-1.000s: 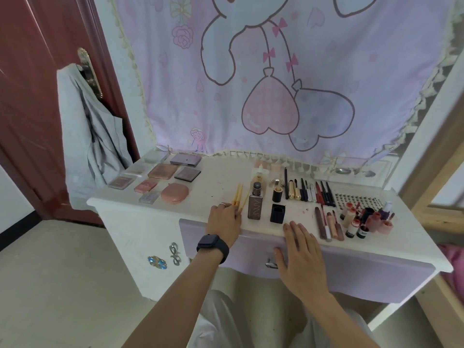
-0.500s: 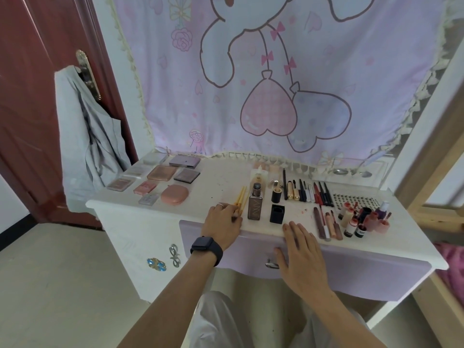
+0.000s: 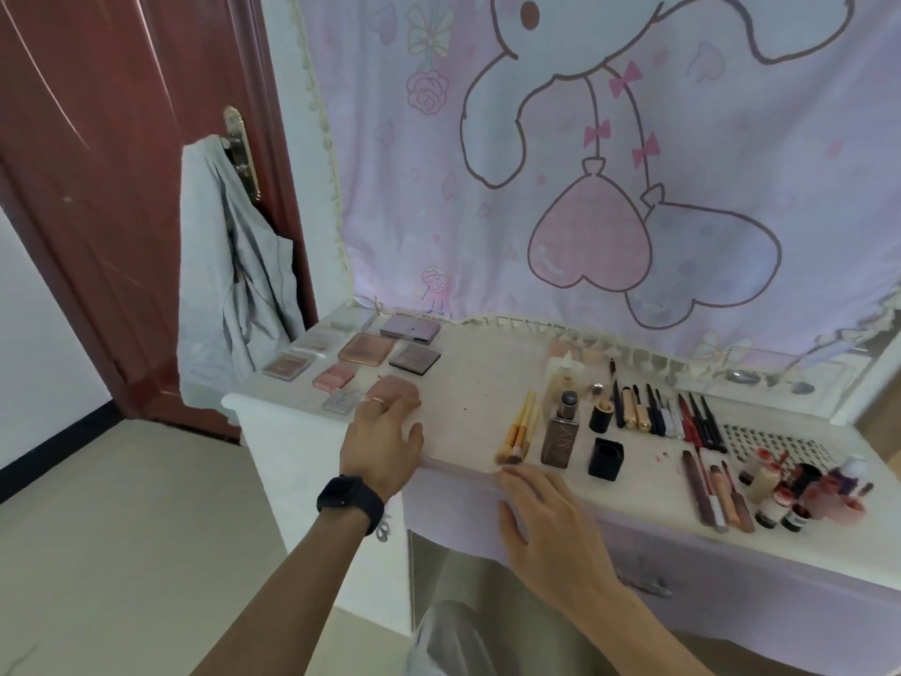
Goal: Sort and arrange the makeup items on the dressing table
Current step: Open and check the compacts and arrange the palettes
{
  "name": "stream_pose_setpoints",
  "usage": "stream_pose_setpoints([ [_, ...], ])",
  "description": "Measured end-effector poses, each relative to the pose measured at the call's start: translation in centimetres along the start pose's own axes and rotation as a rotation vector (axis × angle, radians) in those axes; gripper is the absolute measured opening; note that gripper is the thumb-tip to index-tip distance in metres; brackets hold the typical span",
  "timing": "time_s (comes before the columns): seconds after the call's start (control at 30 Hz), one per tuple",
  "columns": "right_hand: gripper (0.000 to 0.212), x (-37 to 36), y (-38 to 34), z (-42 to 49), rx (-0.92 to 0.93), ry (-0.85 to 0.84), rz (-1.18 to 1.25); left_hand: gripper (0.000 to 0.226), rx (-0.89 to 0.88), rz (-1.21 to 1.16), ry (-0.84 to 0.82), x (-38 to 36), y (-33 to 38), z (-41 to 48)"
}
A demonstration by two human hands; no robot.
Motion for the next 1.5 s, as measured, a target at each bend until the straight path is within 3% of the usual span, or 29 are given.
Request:
stream_pose_setpoints([
  [0.27, 0.043, -7.2, -6.4, 6.9, 0.063, -0.126, -0.009, 0.059, 0.072, 0.116, -0.019, 1.3, -5.6, 2.0],
  [0.43, 0.035, -8.5, -6.7, 7.9, 0.106, 0.013, -0.069, 0.067, 0.030, 0.233, -0.052, 0.9, -5.8, 3.4],
  [0.53, 0.047, -8.4, -6.7, 7.6, 0.161, 0.096, -0.095, 0.067, 0.049, 0.255, -0.131, -0.2, -6.2, 4.2],
  [0.67, 0.047, -8.4, -6.8, 7.4, 0.159, 0.115, -0.087, 0.061, 0.080, 0.291, -0.138, -0.7, -6.3, 4.7],
  [0.87, 0.047, -8.3, -6.7, 7.6, 0.136, 0.064, -0.050, 0.067, 0.142, 0.146, -0.057, 0.5, -6.5, 4.7],
  [0.97, 0.046, -8.7, -6.7, 7.9, 0.117, -0.051, -0.024, 0.049, 0.190, -0.157, 0.046, 1.8, -6.4, 4.1],
  [1.03, 0.043, -8.8, -6.0, 8.0, 0.049, -0.154, 0.120, 0.034, 0.235, -0.541, 0.090, 2.4, -6.2, 3.2],
  [1.13, 0.037, -7.1, -4.0, 8.2, -0.185, -0.222, 0.487, 0.042, 0.247, -0.843, 0.035, 3.2, -4.5, 1.7],
  [1.23, 0.021, -4.2, -2.5, 8.3, -0.483, -0.203, 1.025, 0.058, 0.211, -0.912, -0.020, 3.9, -2.5, 0.6],
  [1.3, 0.027, -3.4, -2.1, 8.1, -0.645, -0.278, 1.232, 0.056, 0.180, -0.919, -0.058, 3.9, -1.1, 0.1],
  [1.4, 0.037, -2.0, -2.1, 7.7, -0.725, -0.399, 1.276, 0.052, 0.113, -0.889, -0.122, 3.5, 1.3, -0.1],
  [1.5, 0.024, -1.2, -1.0, 7.1, -0.797, -0.348, 1.321, 0.059, 0.041, -0.853, -0.148, 2.9, 3.3, -0.2],
])
Point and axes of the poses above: each hand's wrist, its own z-axis towards the middle knuckle, its own x-axis out of the back of the hand, y = z × x, the point moved 10 cm from there along z, towards the middle knuckle, and after that the axes turned 9 degrees about -x, right-handed, at the moved point
